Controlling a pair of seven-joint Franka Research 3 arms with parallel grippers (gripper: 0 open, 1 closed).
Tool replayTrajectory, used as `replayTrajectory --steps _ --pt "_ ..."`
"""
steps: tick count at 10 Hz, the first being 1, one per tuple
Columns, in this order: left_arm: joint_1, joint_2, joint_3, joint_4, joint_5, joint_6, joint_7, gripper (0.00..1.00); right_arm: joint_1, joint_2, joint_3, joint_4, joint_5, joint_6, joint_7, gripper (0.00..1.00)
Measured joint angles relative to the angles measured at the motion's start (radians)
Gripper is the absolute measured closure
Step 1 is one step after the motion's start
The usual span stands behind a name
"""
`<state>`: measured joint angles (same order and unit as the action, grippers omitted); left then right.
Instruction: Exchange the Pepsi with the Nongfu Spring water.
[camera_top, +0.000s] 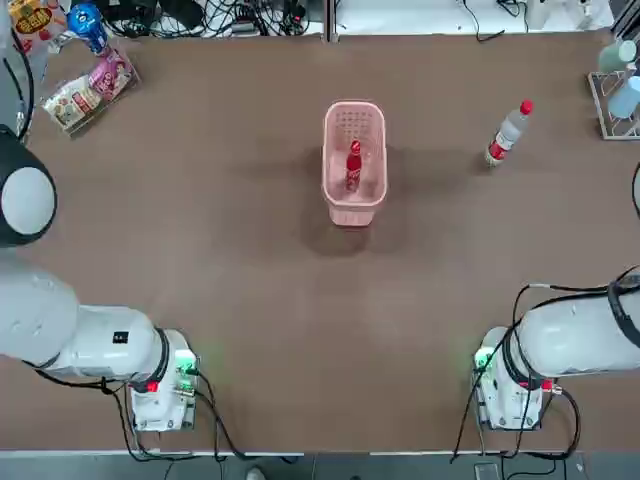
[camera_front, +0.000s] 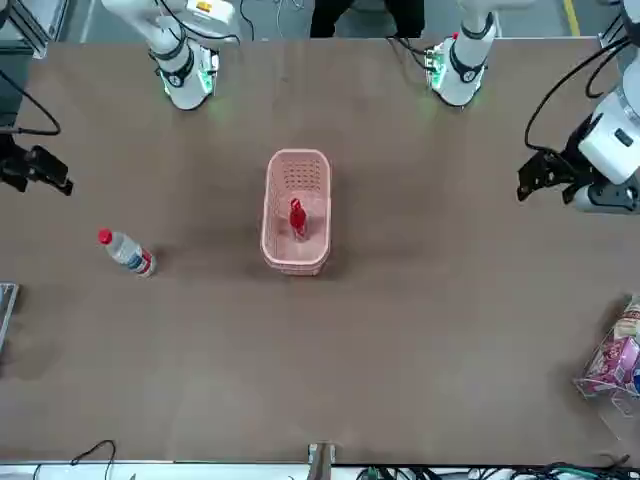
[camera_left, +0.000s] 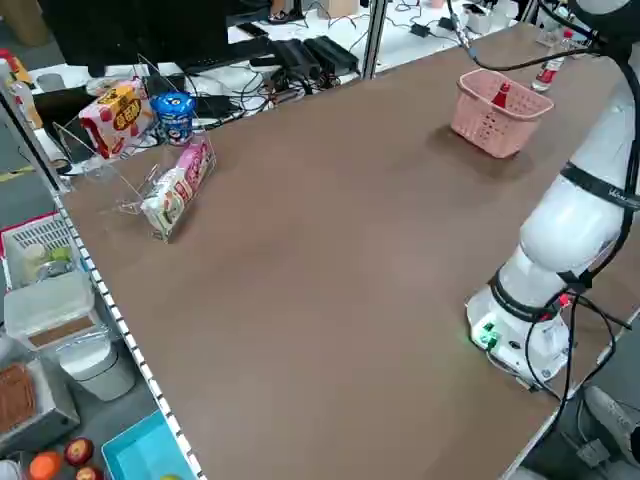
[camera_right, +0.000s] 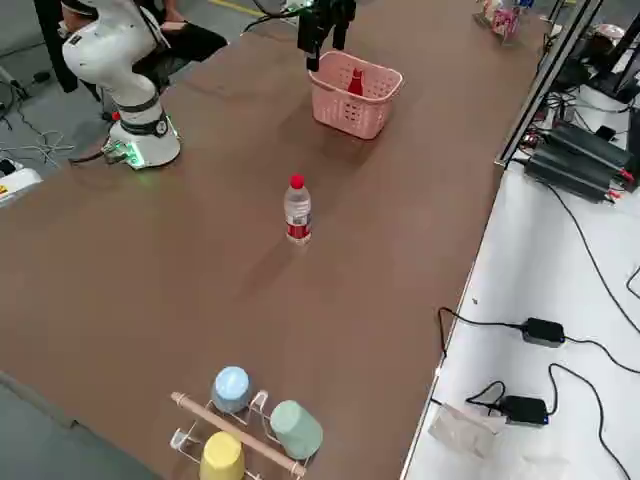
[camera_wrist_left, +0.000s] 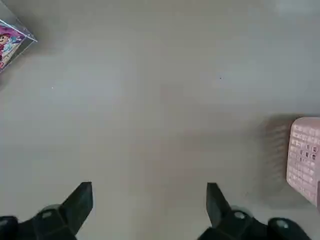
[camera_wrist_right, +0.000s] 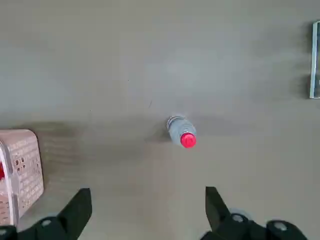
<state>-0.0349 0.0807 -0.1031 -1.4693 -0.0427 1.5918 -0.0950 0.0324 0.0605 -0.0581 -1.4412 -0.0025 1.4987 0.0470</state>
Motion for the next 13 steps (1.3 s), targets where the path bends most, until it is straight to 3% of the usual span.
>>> replayTrajectory --steps 3,6,10,13 --pt "-0.003 0.000 -0.012 0.000 0.003 0.001 0.000 0.00 0.000 -0.001 -0.002 -0.002 0.000 -0.001 0.000 0.00" --pt "-0.063 0.026 -0.086 -0.001 0.057 0.015 -0.125 0.00 -0.003 0.002 -0.011 -0.052 -0.020 0.076 -0.031 0.00" --pt "-0.183 0.077 -0.156 -0.002 0.062 0.088 -0.368 0.00 -0.041 0.008 -0.020 -0.230 -0.027 0.316 -0.158 0.00" --pt "-0.381 0.155 -0.166 -0.006 0.094 0.170 -0.587 0.00 -0.082 0.009 -0.021 -0.440 -0.027 0.580 -0.226 0.00"
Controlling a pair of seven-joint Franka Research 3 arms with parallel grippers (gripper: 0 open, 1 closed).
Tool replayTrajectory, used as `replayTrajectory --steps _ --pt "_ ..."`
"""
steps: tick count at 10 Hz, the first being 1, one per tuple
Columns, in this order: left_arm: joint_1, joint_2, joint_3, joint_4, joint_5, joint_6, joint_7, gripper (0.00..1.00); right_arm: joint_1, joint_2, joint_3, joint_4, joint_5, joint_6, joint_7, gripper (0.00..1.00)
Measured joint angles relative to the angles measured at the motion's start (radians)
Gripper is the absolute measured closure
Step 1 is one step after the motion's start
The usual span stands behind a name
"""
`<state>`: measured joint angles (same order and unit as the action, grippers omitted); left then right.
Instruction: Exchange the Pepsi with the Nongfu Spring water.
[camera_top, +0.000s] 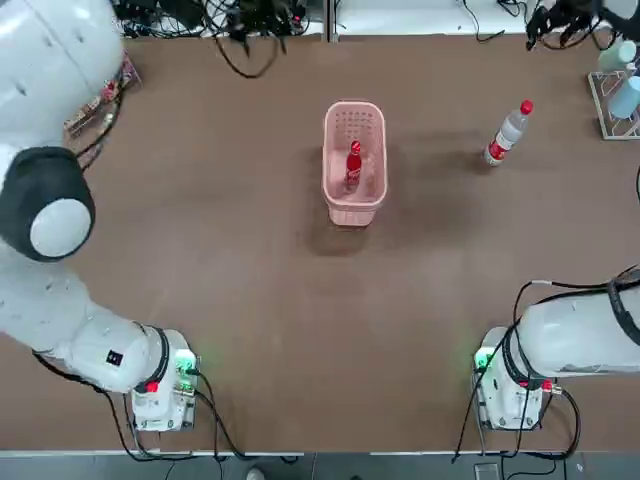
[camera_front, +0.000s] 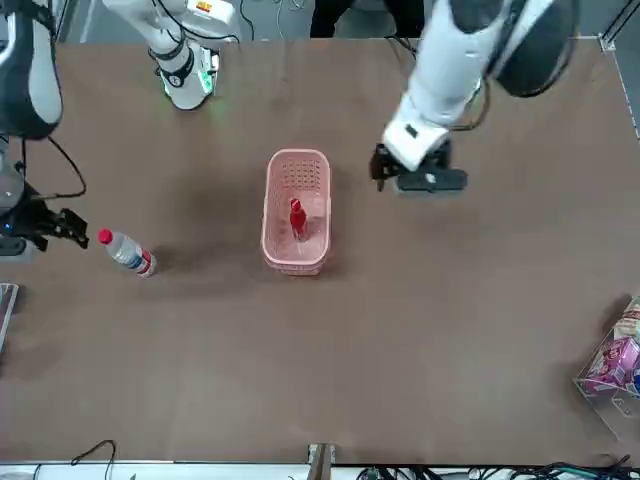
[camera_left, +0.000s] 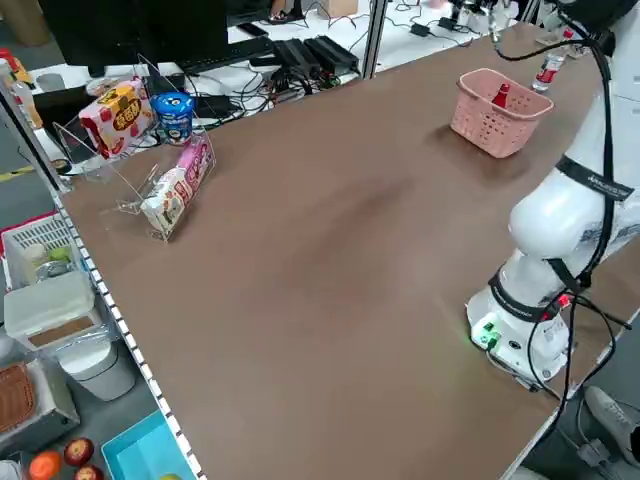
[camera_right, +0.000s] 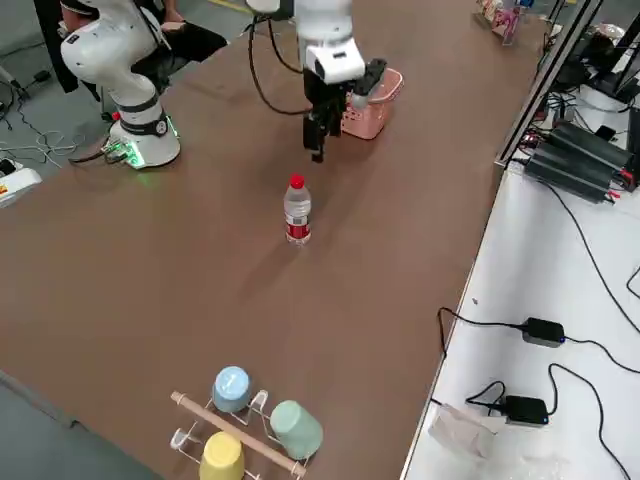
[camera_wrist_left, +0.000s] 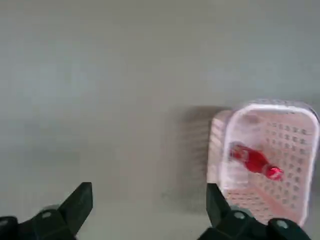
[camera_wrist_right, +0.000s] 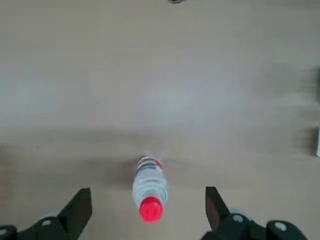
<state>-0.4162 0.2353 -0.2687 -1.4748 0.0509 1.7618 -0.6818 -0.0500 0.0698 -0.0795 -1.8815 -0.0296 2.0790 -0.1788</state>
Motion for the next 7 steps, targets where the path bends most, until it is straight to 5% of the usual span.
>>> replayTrajectory --steps 4,7 --pt "-0.242 0.231 0.004 0.060 0.091 0.079 -0.269 0.04 -0.027 -0.030 0.000 -0.233 0.006 0.235 -0.006 0.00" --pt "-0.314 0.402 0.010 0.141 0.093 0.232 -0.386 0.11 -0.028 -0.042 0.001 -0.310 0.017 0.308 -0.006 0.00"
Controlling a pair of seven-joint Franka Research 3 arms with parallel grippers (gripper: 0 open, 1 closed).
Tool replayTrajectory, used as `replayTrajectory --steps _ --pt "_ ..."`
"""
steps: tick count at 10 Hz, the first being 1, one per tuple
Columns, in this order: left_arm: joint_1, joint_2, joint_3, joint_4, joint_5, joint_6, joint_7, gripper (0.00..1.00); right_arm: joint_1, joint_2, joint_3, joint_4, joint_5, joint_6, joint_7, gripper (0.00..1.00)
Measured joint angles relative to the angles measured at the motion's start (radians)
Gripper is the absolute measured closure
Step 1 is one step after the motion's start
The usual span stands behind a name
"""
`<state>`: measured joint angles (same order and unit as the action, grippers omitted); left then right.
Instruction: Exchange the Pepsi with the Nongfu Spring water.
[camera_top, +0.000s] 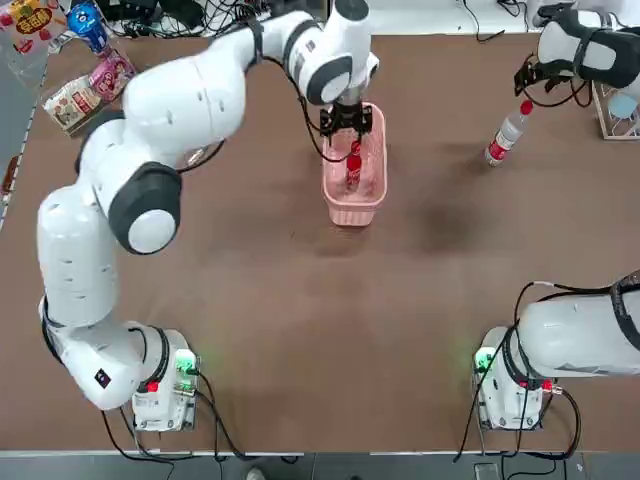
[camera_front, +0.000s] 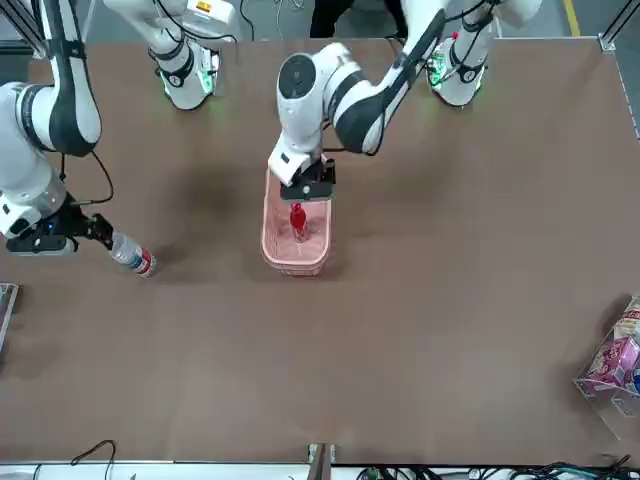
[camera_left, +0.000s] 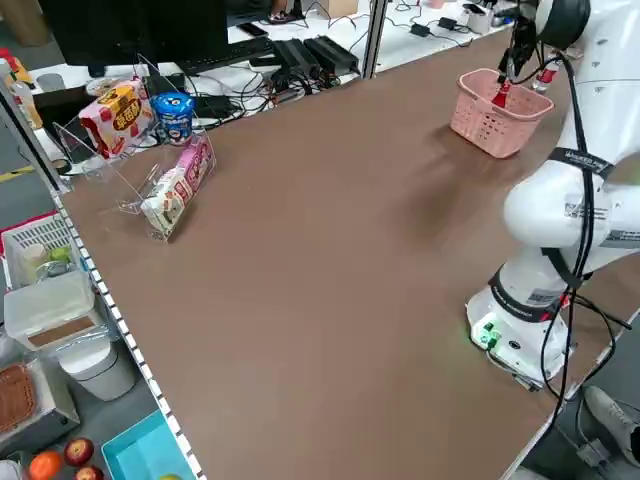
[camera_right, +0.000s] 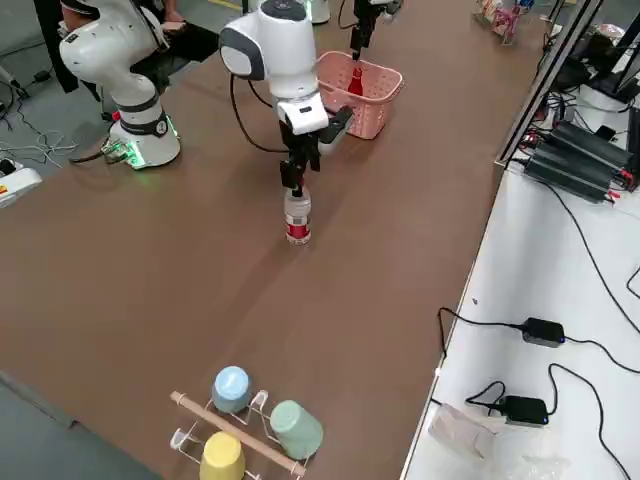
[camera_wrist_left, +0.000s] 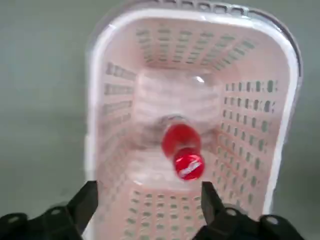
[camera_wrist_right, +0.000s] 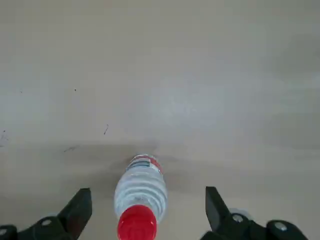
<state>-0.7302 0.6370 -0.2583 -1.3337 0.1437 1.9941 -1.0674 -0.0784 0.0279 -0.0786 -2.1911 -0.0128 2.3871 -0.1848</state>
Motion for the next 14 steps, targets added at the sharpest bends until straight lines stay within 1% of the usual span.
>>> replayTrajectory --steps 1,2,3,4,5,6,7,8,9,11,12,13,14 --pt "-0.002 0.029 0.000 0.005 0.000 0.058 -0.010 0.11 0.000 0.000 0.000 -0.012 0.006 0.009 0.000 0.00" --pt "-0.001 0.049 0.001 0.009 0.000 0.085 -0.011 0.12 0.000 0.000 0.000 -0.025 0.009 0.027 0.000 0.00" --pt "-0.001 0.060 0.001 0.014 0.000 0.090 -0.011 0.14 -0.001 0.000 0.000 -0.040 0.009 0.049 0.000 0.00" --pt "-0.003 0.063 0.001 0.017 0.000 0.090 -0.011 0.19 -0.001 0.000 0.000 -0.050 0.009 0.058 0.000 0.00" --pt "-0.010 0.064 0.001 0.017 0.000 0.090 -0.011 0.20 -0.001 0.001 0.000 -0.058 0.009 0.059 0.000 0.00" --pt "-0.017 0.065 0.001 0.017 0.000 0.090 -0.011 0.24 -0.001 0.003 0.001 -0.063 0.009 0.062 0.000 0.00" --pt "-0.021 0.066 0.001 0.017 0.000 0.090 -0.011 0.30 -0.001 0.006 0.002 -0.071 0.009 0.070 0.000 0.00" --pt "-0.020 0.067 0.001 0.017 0.000 0.090 -0.011 0.44 -0.001 0.010 0.003 -0.080 0.009 0.079 0.000 0.00" --pt "-0.020 0.068 0.002 0.017 0.001 0.090 -0.010 0.50 0.000 0.016 0.003 -0.084 0.009 0.083 0.000 0.00" --pt "-0.019 0.069 0.004 0.017 0.039 0.089 -0.009 0.52 0.000 0.023 0.004 -0.084 0.009 0.084 0.000 0.04" --pt "-0.019 0.071 0.004 0.017 0.059 0.088 -0.009 0.52 0.000 0.023 0.004 -0.084 0.009 0.084 0.000 0.13" --pt "-0.019 0.077 0.004 0.017 0.066 0.088 -0.009 0.52 0.000 0.023 0.004 -0.084 0.009 0.084 0.000 0.32" --pt "-0.019 0.081 0.004 0.017 0.067 0.088 -0.009 0.56 0.000 0.023 0.005 -0.084 0.009 0.084 0.000 0.48"
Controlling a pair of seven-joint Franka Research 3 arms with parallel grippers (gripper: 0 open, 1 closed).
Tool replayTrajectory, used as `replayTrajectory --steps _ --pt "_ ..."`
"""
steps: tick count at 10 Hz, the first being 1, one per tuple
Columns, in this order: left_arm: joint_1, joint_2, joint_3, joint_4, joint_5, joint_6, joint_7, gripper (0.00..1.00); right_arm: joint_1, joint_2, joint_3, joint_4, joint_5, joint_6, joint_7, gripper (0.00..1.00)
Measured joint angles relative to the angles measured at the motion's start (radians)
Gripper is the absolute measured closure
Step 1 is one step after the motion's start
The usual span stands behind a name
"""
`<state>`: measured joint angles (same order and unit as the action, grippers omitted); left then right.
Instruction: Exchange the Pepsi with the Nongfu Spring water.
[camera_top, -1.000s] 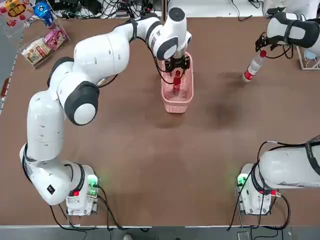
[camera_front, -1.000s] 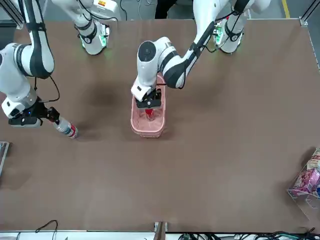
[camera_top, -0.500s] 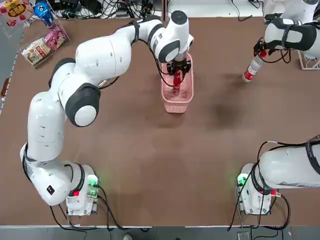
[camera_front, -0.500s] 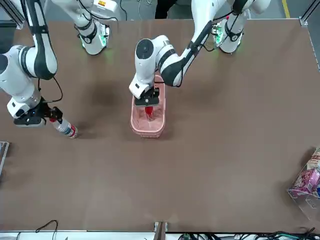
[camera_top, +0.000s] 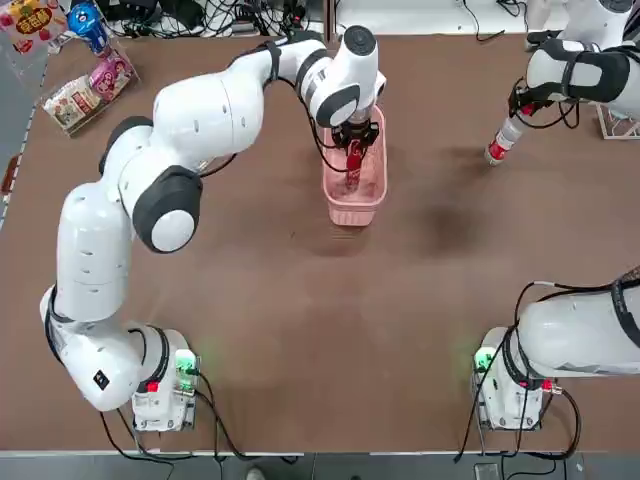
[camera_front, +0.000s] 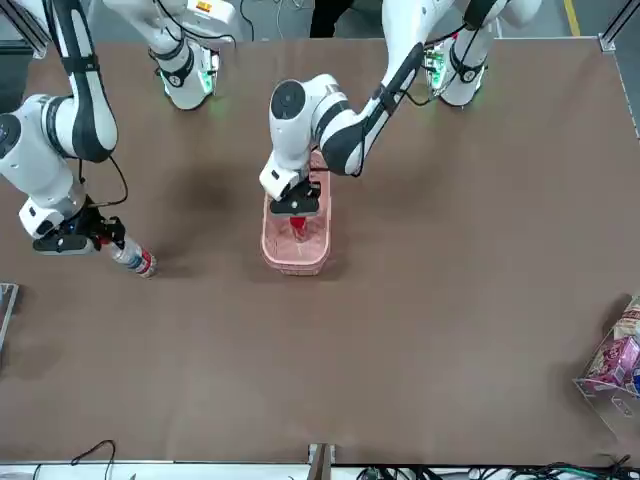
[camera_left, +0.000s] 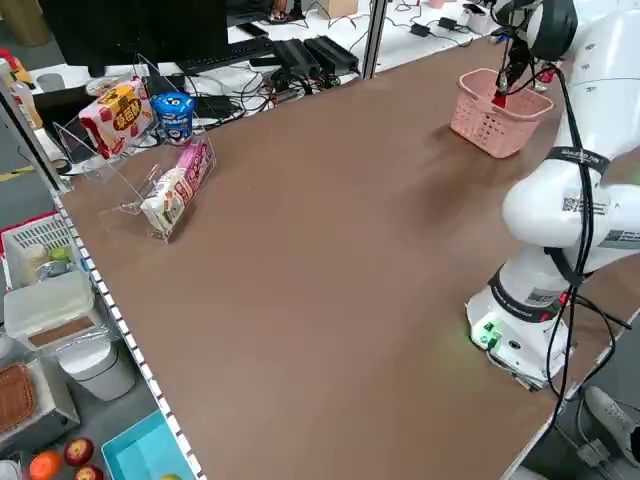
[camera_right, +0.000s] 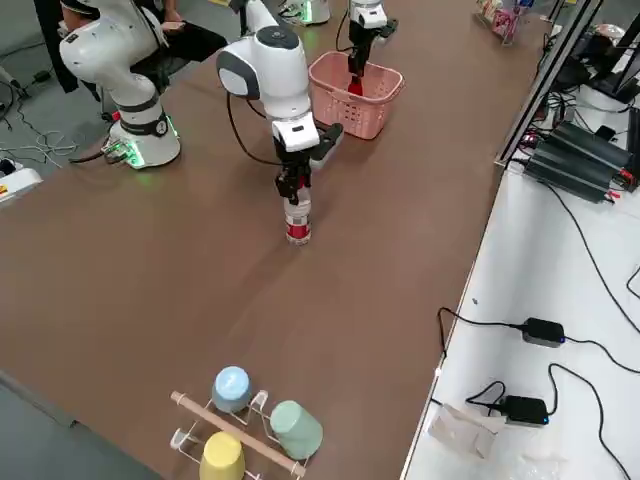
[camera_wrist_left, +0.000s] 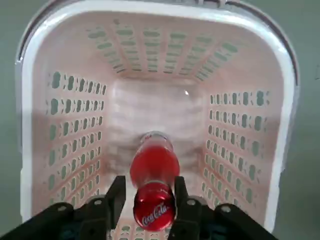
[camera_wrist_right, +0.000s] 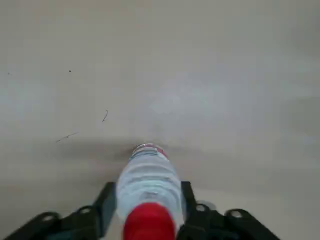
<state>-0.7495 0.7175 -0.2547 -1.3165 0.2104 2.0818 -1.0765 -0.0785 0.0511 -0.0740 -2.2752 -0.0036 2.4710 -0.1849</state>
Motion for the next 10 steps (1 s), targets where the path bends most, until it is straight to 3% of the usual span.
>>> replayTrajectory --steps 2,6,8,10 --pt "0.000 0.000 -0.001 0.001 0.000 -0.001 0.000 0.68 0.000 -0.001 0.000 0.001 0.000 -0.001 0.000 0.58" --pt "0.002 -0.010 -0.001 0.015 0.000 -0.048 0.000 0.68 0.002 0.000 0.003 0.013 0.001 -0.035 0.000 0.62" --pt "0.016 -0.071 -0.001 0.041 -0.022 -0.105 -0.005 0.68 0.004 0.001 0.004 0.034 0.003 -0.084 0.014 0.62" --pt "0.075 -0.199 -0.003 0.057 -0.077 -0.200 -0.004 0.68 0.031 0.001 0.007 0.117 0.004 -0.214 0.073 0.62"
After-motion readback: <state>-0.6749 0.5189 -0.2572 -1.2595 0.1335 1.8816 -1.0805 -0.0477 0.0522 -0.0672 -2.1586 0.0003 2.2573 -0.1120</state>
